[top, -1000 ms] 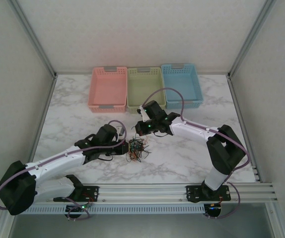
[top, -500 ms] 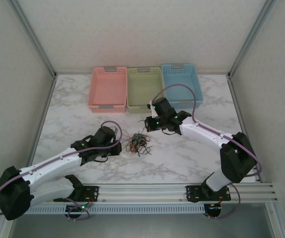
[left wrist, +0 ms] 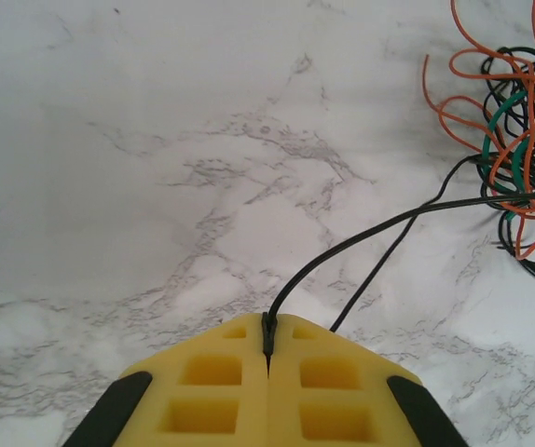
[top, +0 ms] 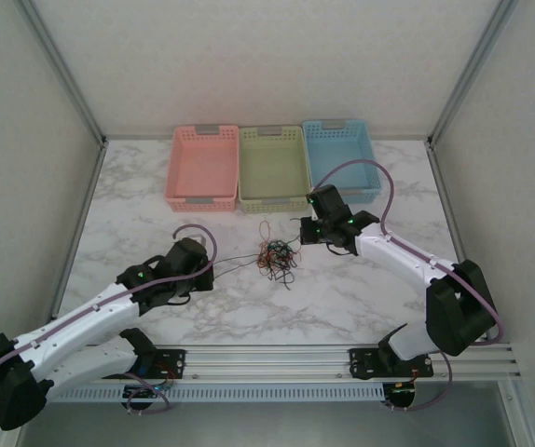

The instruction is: Untangle the cables

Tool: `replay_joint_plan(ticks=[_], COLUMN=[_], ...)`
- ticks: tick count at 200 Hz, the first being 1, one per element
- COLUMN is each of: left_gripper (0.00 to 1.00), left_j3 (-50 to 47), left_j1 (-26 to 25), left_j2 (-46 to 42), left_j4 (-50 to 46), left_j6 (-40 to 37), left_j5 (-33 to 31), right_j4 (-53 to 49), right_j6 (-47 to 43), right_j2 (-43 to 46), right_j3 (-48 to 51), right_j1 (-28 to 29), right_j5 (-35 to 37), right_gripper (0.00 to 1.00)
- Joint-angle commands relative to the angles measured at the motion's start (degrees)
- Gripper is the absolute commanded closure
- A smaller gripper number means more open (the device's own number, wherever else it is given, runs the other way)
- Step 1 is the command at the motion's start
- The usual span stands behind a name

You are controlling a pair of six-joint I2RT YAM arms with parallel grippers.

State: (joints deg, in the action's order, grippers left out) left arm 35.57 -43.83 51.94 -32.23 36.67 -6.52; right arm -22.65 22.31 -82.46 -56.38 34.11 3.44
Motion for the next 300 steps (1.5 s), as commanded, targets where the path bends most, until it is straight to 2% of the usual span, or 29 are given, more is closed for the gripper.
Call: replay_joint_plan(ticks=[1,37,67,170,191,214,219,233,247,264,300], left_gripper=[1.00,1.00,1.00,1.00,1.00,1.00,1.00,1.00,1.00,1.00,1.00], left_j3=[1.94,4.37,7.90,10.52,10.16,8.95,8.78,8.38,8.05,7.77,7.76], left_j1=[-0.29,-0.29,-0.30,-0.29,-0.29,-0.29,-0.29,-0.29,-0.33,-0.29,-0.29], left_j2=[-2.11,-8.57,-13.90,-18.90,-17.91,-17.24,-17.02,-16.30,-15.61,-15.45,-15.57], left_j4=[-6.05,-10.41,-14.81,-19.19,-17.82,-15.24,-14.99,-14.49,-14.17,-13.83,-13.31], left_j6=[0.81,3.05,3.53,5.24,4.78,4.36,4.31,4.11,4.03,4.08,3.88], left_j5=[-4.22,-8.39,-11.60,-17.30,-15.55,-12.67,-12.49,-12.13,-11.61,-11.31,-11.19], right_j4=[-1.24,-3.26,-2.72,-2.69,-0.04,4.26,5.07,7.24,9.22,11.19,9.81], right_j6=[0.11,0.00,0.04,-0.32,-1.41,-3.42,-3.47,-3.16,-3.08,-3.09,-5.51], right_j2=[2.02,1.68,1.60,1.49,2.66,3.22,3.01,2.20,1.28,-0.12,-6.31], right_j3=[1.59,2.50,3.86,5.70,6.69,6.37,6.15,5.43,5.01,4.30,-0.98], right_j1=[-1.79,-3.83,-5.00,-6.76,-6.87,-6.81,-6.76,-6.11,-5.16,-3.83,-1.71], right_j5=[2.79,7.96,9.24,12.01,6.73,-10.47,-14.02,-20.24,-22.74,-23.50,-22.51], right_gripper=[1.00,1.00,1.00,1.00,1.00,1.00,0.93,0.66,0.53,0.46,0.44])
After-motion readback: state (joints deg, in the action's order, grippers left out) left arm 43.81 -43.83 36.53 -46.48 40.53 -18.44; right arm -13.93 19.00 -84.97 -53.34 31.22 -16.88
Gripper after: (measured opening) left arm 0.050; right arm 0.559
